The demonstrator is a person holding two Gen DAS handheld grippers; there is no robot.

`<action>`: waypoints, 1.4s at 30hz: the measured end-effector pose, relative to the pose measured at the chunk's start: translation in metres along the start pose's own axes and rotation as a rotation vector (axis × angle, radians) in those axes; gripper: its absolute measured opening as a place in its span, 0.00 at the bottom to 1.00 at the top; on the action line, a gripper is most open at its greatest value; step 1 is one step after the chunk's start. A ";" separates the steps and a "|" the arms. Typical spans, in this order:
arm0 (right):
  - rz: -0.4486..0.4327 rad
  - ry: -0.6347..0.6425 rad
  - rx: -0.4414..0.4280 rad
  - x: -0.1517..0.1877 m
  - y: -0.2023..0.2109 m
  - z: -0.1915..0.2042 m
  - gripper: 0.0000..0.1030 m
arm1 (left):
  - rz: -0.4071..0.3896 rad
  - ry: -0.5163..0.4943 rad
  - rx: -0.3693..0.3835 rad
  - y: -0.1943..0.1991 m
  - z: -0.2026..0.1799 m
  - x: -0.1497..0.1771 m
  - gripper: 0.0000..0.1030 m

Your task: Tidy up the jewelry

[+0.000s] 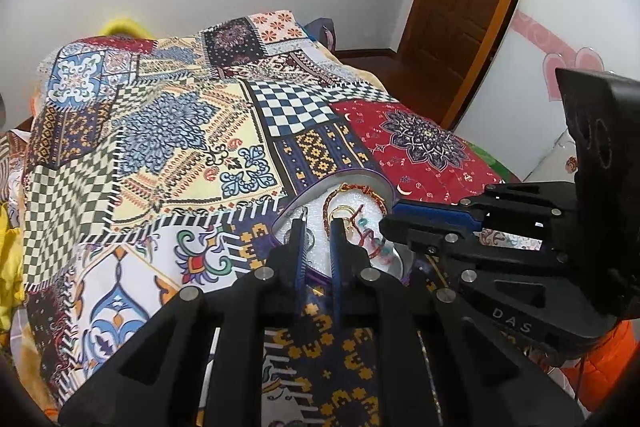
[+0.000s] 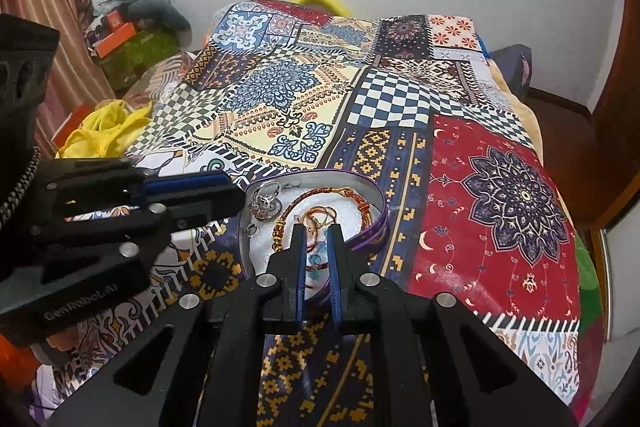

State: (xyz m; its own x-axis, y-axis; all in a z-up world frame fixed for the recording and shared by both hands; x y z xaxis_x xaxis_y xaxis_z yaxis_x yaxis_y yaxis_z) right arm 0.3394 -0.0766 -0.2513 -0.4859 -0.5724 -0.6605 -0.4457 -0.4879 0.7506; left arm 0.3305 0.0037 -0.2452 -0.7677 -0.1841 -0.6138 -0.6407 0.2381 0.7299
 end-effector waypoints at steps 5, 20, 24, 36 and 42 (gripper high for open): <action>-0.035 0.002 0.020 -0.007 0.022 0.001 0.18 | -0.053 -0.010 -0.013 0.029 -0.005 -0.006 0.16; -0.444 -0.004 0.161 -0.056 0.203 0.025 0.19 | -0.413 -0.017 0.029 0.200 -0.054 -0.030 0.31; -0.582 0.026 0.243 -0.057 0.263 0.044 0.19 | -0.540 -0.025 0.023 0.250 -0.067 -0.025 0.37; -0.734 0.005 0.404 -0.041 0.314 0.069 0.89 | -0.754 -0.041 -0.070 0.315 -0.083 0.004 0.97; -0.712 -0.027 0.440 -0.031 0.314 0.065 1.00 | -0.755 -0.046 -0.082 0.314 -0.086 0.012 0.99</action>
State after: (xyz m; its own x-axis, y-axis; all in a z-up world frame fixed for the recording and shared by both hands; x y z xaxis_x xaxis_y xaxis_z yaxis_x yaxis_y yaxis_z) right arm 0.1657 -0.1690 0.0039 0.0072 -0.2059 -0.9786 -0.9030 -0.4218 0.0821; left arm 0.1188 -0.0053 0.0025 -0.1204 -0.2280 -0.9662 -0.9920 -0.0089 0.1257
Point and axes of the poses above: each gripper's, at about its wrist camera, not at the fingertips, and y roughly against the way its jaws point, z to its left, x to its underside, the point moved 10 cm from there along -y, roughly the way its jaws point, and after that the axes turned 13 degrees about y, right-handed, at the moved point
